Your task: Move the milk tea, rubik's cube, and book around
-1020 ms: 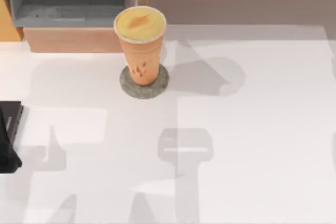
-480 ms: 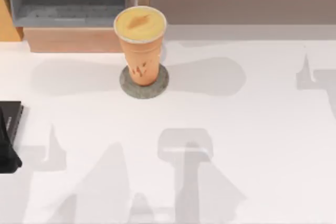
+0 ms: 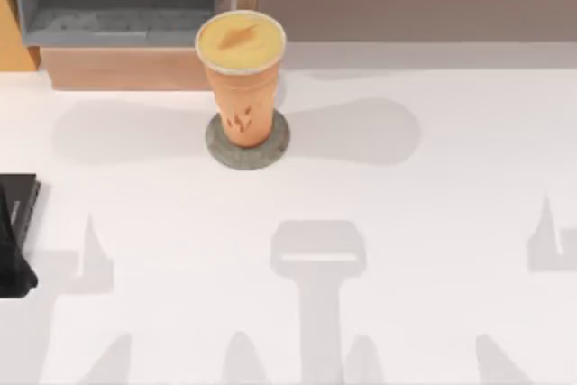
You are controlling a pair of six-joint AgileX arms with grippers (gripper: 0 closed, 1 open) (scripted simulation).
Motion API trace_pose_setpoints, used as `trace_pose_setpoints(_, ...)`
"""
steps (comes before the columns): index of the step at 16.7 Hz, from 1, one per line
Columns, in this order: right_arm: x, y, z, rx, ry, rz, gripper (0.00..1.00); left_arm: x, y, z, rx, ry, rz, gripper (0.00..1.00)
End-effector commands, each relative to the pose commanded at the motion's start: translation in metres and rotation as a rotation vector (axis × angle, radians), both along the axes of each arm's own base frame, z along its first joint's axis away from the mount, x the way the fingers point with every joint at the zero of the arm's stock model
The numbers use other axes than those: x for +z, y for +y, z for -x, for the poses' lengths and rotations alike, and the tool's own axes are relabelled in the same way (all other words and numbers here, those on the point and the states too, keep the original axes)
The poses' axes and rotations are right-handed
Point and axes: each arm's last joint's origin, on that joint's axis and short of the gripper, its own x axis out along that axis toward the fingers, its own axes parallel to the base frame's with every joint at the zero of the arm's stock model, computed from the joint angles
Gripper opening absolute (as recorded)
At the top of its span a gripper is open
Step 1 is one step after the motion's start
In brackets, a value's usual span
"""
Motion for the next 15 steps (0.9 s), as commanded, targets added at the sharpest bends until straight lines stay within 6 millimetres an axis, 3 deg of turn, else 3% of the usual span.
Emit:
trace_pose_setpoints(3, -0.034, 0.002, 0.005, 0.003, -0.005, -0.005, 1.0, 0.0, 0.0, 0.0, 0.0, 0.0, 0.0, 1.0)
trace_pose_setpoints(5, -0.043, 0.002, 0.005, 0.004, -0.005, -0.007, 1.0, 0.0, 0.0, 0.0, 0.0, 0.0, 0.0, 1.0)
trace_pose_setpoints(11, -0.044, 0.002, 0.005, 0.004, -0.005, -0.007, 1.0, 0.0, 0.0, 0.0, 0.0, 0.0, 0.0, 1.0)
trace_pose_setpoints(13, -0.044, 0.002, 0.005, 0.004, -0.005, -0.007, 1.0, 0.01, 0.0, 0.0, 0.008, -0.018, 0.001, 1.0)
trace_pose_setpoints(15, -0.044, 0.002, 0.005, 0.004, -0.005, -0.007, 1.0, 0.032, 0.0, -0.001, 0.019, -0.054, 0.004, 1.0)
